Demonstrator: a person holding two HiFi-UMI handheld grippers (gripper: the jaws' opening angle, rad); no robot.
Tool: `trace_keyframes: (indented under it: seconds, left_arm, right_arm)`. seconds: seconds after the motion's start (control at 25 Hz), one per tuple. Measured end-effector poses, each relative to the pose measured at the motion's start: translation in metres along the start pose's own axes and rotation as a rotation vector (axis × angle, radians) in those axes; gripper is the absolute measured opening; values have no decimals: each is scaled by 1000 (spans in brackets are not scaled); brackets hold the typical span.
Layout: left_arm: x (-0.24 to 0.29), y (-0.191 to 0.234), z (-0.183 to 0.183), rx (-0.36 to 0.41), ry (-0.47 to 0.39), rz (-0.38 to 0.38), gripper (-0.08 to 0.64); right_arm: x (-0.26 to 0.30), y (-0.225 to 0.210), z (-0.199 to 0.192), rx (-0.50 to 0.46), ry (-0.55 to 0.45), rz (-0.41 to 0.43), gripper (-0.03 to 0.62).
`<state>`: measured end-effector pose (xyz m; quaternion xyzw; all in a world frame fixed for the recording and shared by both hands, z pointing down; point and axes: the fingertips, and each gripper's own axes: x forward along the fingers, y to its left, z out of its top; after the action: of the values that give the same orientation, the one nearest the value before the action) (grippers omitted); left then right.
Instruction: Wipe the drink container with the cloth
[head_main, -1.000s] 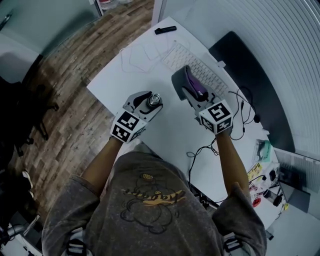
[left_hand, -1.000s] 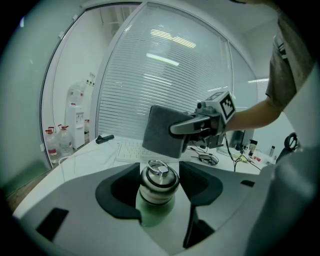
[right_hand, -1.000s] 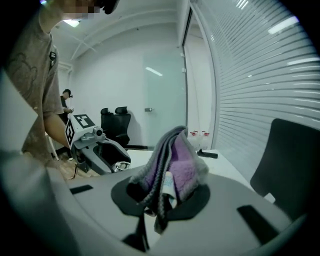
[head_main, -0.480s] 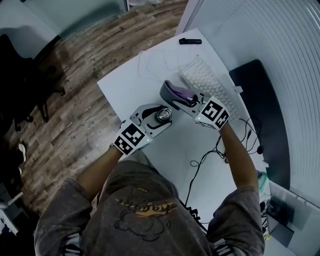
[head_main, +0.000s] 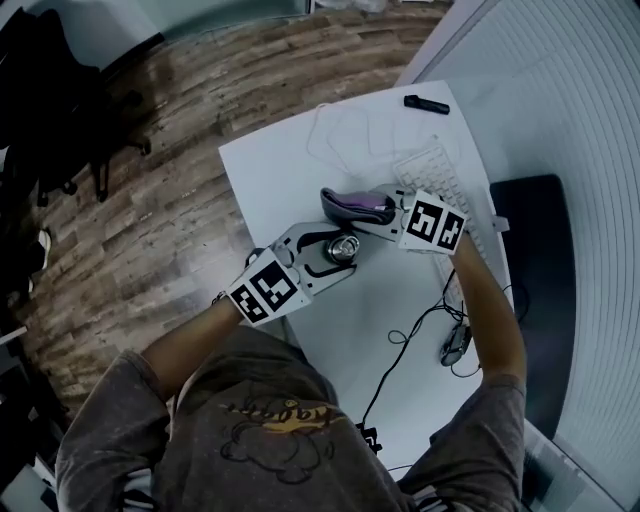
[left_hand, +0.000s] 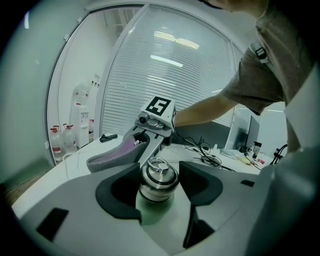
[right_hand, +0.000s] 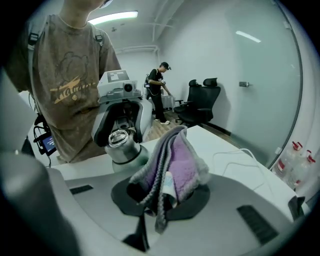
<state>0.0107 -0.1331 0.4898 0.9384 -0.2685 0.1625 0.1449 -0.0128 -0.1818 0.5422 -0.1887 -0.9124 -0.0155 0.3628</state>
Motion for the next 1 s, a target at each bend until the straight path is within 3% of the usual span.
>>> trace_keyframes:
  seconds: [0.32,1.0]
  left_arm:
    - [3,1,-4,-14,2,35,253]
    - [5,4,-5,-67,-11,69,255]
  right_arm:
    - [9,9,-6,-89,41,148,52]
    - [0,20,-11,-202,124,214,49]
